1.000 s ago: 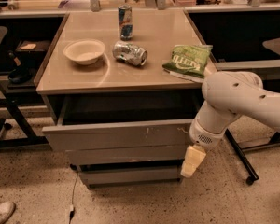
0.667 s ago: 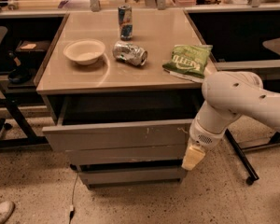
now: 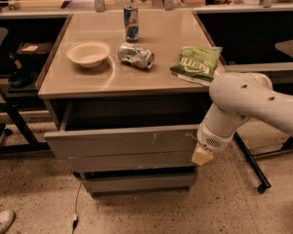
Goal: Close top drawer
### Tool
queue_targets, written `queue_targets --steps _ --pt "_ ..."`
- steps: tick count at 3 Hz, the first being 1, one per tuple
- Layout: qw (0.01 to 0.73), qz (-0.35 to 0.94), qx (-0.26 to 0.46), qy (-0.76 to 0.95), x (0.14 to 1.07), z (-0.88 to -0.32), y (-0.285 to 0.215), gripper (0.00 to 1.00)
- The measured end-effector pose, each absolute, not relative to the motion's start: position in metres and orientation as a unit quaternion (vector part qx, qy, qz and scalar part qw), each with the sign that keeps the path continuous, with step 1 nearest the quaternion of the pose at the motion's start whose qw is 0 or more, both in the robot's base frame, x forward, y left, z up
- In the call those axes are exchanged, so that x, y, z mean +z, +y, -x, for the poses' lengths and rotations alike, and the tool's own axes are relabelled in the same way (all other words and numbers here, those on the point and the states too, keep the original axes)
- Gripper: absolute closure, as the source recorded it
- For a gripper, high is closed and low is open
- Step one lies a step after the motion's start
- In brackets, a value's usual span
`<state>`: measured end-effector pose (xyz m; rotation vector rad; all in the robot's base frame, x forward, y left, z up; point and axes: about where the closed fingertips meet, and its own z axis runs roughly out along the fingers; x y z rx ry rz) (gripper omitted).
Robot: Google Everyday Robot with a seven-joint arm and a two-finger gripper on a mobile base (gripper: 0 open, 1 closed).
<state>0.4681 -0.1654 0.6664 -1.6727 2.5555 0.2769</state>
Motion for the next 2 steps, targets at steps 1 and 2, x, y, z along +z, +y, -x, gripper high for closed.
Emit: queue_targets --steps 1,2 --pt "0.043 0.541 0.077 0.836 0.669 -0.492 -0.168 1.00" --pt "0.049 0.541 0.065 0.837 0.669 -0.516 -0.171 1.00"
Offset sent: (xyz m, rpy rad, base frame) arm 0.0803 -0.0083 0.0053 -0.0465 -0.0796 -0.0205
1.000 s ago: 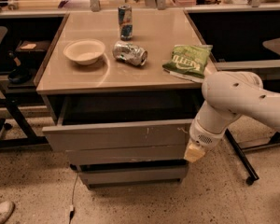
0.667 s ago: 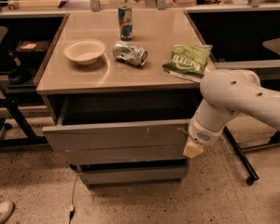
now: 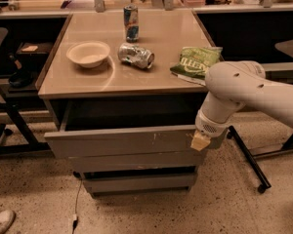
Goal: Close top drawer
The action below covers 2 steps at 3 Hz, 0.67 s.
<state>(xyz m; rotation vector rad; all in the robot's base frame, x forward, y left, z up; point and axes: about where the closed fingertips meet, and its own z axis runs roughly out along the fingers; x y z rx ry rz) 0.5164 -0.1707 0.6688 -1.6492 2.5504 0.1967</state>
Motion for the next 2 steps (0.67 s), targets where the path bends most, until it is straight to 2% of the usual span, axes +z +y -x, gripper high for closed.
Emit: queue_targets --steps 2 --pt "0.047 0.542 0.044 0.838 0.666 -0.557 -0.175 1.00"
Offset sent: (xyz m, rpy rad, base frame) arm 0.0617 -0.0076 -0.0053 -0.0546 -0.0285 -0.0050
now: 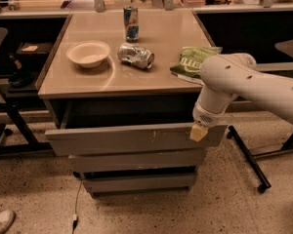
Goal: Close top drawer
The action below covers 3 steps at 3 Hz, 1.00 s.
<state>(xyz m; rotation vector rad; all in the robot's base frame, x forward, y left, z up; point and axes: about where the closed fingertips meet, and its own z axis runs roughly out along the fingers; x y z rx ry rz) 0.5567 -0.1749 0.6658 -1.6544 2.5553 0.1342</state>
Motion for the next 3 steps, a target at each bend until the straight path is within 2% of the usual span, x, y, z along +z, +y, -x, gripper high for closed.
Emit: queue_targets --steps 1,3 --pt "0.047 0.542 0.044 0.838 0.6658 -0.5572 -0.1748 0.81" --pt "0.047 0.542 0.044 0.838 0.6658 -0.5572 -0.1748 0.35"
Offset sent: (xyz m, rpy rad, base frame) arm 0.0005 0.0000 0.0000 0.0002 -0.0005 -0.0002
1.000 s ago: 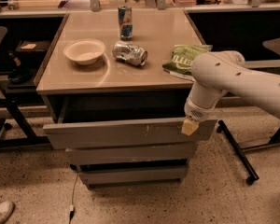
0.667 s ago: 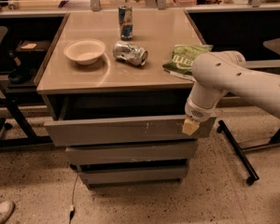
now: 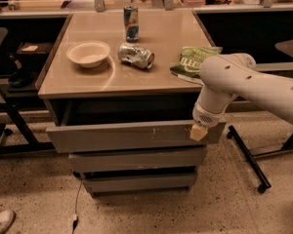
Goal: Close top drawer
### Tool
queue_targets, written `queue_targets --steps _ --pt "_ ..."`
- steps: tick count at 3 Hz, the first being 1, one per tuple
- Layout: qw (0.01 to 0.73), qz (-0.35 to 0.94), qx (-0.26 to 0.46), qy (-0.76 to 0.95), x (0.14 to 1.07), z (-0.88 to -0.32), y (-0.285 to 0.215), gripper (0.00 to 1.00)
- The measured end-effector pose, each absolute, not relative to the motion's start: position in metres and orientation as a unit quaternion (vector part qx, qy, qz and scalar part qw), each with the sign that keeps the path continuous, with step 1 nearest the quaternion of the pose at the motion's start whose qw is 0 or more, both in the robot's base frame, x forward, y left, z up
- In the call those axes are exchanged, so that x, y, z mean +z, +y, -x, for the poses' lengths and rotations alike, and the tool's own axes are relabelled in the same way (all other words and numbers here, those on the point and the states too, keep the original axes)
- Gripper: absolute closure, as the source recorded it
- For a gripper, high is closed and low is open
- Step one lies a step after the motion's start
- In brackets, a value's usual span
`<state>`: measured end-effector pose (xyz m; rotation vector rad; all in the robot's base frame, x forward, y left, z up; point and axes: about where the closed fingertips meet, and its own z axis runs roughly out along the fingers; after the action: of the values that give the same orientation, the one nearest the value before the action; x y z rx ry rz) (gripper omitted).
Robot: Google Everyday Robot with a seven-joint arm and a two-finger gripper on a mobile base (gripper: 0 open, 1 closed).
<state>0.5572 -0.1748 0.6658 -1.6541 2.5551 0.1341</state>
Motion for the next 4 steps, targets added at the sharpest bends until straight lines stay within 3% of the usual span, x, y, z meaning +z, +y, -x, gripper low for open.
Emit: queue_targets --steps 1,2,4 --pt "0.047 0.542 0.044 0.838 0.666 -0.557 -0.175 0.12" --pt "0.047 0.542 0.044 0.838 0.666 -0.557 -0.175 0.00" --pt "0.048 0.524 0.037 0.849 0.684 -0.542 -0.190 0.00"
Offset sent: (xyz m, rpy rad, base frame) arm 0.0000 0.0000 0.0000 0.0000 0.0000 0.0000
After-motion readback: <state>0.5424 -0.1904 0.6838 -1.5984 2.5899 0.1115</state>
